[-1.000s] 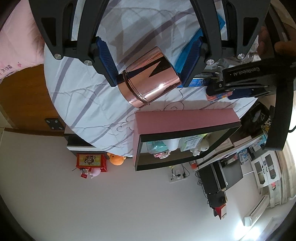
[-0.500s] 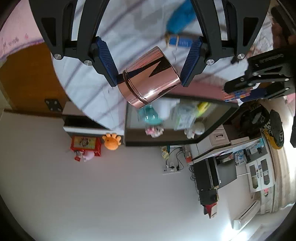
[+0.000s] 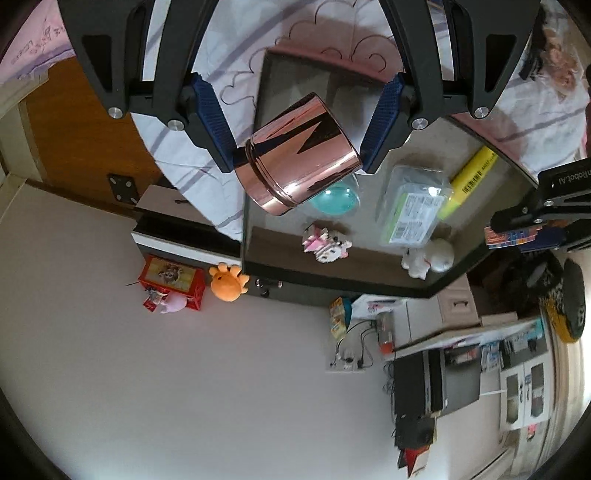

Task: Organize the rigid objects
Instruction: 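Carry the pink block toy and copper cup into the pink box and release, then withdraw both tools from the box toward the remaining items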

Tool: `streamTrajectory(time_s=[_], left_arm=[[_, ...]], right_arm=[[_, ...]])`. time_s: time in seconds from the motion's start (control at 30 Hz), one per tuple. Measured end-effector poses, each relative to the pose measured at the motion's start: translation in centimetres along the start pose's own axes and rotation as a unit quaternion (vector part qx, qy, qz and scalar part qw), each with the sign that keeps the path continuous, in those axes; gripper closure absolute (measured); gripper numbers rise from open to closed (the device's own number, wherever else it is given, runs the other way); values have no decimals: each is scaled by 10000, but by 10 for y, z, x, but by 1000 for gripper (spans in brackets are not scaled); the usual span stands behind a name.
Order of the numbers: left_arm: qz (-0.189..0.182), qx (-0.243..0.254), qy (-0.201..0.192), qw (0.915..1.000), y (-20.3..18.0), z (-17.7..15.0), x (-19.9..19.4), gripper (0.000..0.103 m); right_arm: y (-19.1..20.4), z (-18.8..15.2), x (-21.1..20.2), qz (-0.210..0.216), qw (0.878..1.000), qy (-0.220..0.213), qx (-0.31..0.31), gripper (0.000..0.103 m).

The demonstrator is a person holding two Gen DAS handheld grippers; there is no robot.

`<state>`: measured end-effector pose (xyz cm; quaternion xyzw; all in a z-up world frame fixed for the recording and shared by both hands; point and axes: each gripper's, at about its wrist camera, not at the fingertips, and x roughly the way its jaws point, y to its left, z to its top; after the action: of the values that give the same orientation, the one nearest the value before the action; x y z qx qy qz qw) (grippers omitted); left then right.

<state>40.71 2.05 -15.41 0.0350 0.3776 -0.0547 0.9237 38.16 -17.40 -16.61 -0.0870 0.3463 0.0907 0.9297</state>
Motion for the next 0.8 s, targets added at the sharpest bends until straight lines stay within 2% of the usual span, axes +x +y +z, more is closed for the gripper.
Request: streamTrajectory(time_s=[0.23, 0.27, 0.3, 0.33, 0.47, 0.57, 0.67, 0.8], left_arm=[[-105, 18, 152, 9998, -4, -6, 14, 39], [-110, -5, 151, 9998, -3, -6, 12, 35], [-124, -28, 153, 9998, -2, -7, 11, 26], [-120, -40, 113, 9999, -1, -8, 7, 22], [-176, -185, 11, 9997, 4, -12, -11, 14], [-143, -235, -230, 9994, 7, -19, -38, 9], [92, -287, -600, 9977, 9, -30, -74, 1], [267, -379, -1103, 9928, 5, -55, -121, 0]], right_arm=[[1, 1, -1, -4, 10000, -28, -81, 32], [0, 1, -1, -9, 10000, 2, -59, 32], [-2, 0, -1, 68, 10000, -7, 14, 32], [-3, 0, -2, 112, 9999, -16, 62, 32], [-8, -1, -18, 135, 9995, -146, 246, 29], [-8, -3, -45, 103, 9987, -381, 336, 24], [-4, -8, -77, 138, 9973, -581, 422, 23], [7, -25, -128, 106, 9939, -966, 512, 21]])
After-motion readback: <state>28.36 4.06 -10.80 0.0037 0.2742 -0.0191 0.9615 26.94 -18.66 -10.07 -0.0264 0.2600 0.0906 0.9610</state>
